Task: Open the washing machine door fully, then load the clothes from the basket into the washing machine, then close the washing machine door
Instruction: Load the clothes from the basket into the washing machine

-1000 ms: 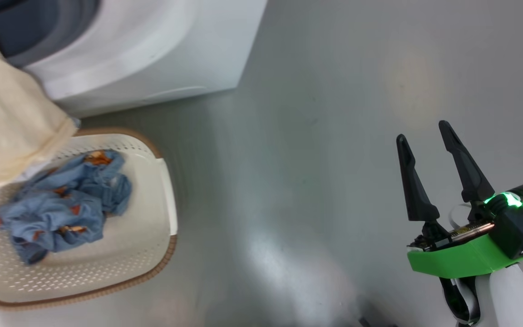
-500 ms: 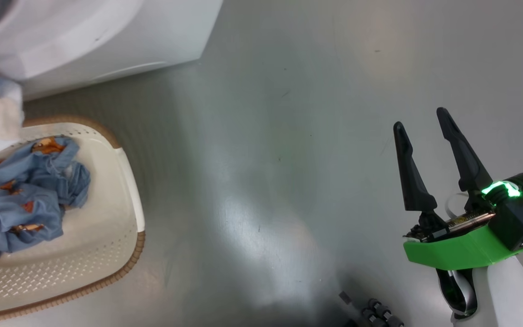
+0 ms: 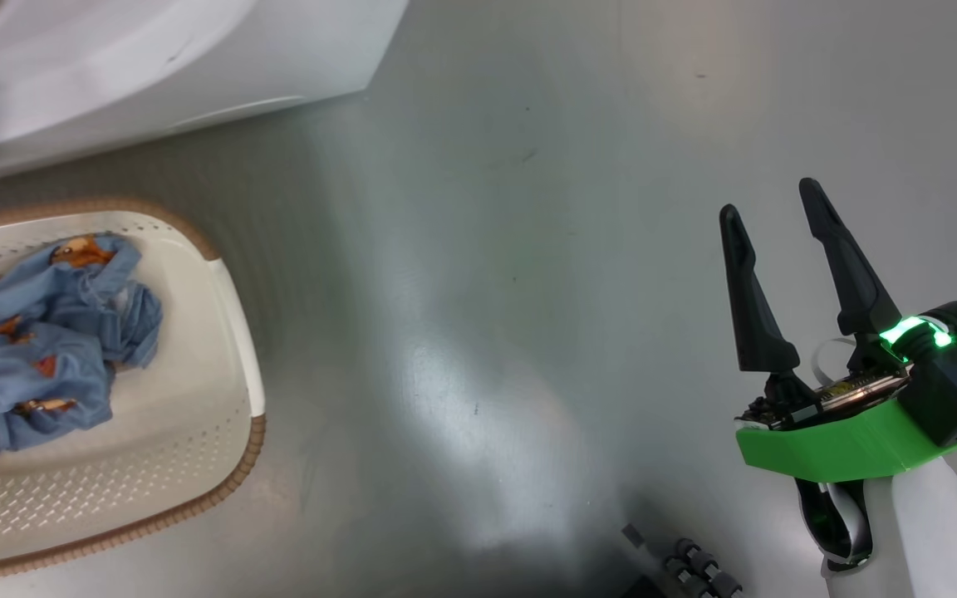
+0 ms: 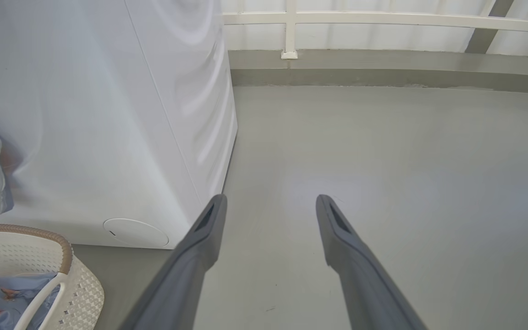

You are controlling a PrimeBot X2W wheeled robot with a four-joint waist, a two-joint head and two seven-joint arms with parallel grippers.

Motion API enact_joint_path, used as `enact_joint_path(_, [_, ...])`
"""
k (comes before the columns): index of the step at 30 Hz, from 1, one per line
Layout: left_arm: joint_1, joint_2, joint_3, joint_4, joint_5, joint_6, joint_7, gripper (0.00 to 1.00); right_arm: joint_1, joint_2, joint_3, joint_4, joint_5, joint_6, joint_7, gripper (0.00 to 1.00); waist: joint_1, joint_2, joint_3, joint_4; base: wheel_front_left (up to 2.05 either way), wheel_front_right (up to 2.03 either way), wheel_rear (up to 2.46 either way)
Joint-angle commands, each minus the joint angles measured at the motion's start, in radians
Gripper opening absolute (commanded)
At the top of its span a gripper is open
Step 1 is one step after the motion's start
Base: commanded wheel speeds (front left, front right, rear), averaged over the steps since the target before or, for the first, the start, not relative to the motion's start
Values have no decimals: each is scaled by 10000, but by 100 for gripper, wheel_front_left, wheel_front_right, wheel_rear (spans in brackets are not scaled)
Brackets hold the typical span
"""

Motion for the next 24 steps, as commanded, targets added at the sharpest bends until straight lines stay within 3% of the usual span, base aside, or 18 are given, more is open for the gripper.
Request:
enact_joint_path(1, [83,483,131,-139,-25,-80,21,0,194,7,178,-206,21,16,-47,100,0,-1,-9,55,0,0,0])
enact_joint_path(2, [102,398,158,33,-153,-147,90,0,194,7,166,-207,22,16,-47,100,0,-1,-17,92,0,0,0])
enact_joint_path(3, [124,342,126,182,-209,-209,174,15,193,-3,161,-202,28,16,-47,100,0,-1,-29,133,0,0,0])
enact_joint_path(4, [133,293,96,303,-248,-257,226,47,188,-26,163,-193,29,16,-47,100,0,-1,-37,174,0,0,0])
enact_joint_path(5, [153,175,57,499,-356,-353,308,100,160,-63,161,-181,24,16,-47,100,0,-1,-56,260,0,0,0])
enact_joint_path(15, [509,-230,-357,879,-220,-274,266,100,151,-181,3,-148,-91,16,-47,100,0,-1,-447,774,0,0,0])
enact_joint_path(24, [1824,-611,-684,151,-97,-129,73,100,300,-254,-207,-9,-149,16,-47,100,0,-1,-1210,1357,0,0,0])
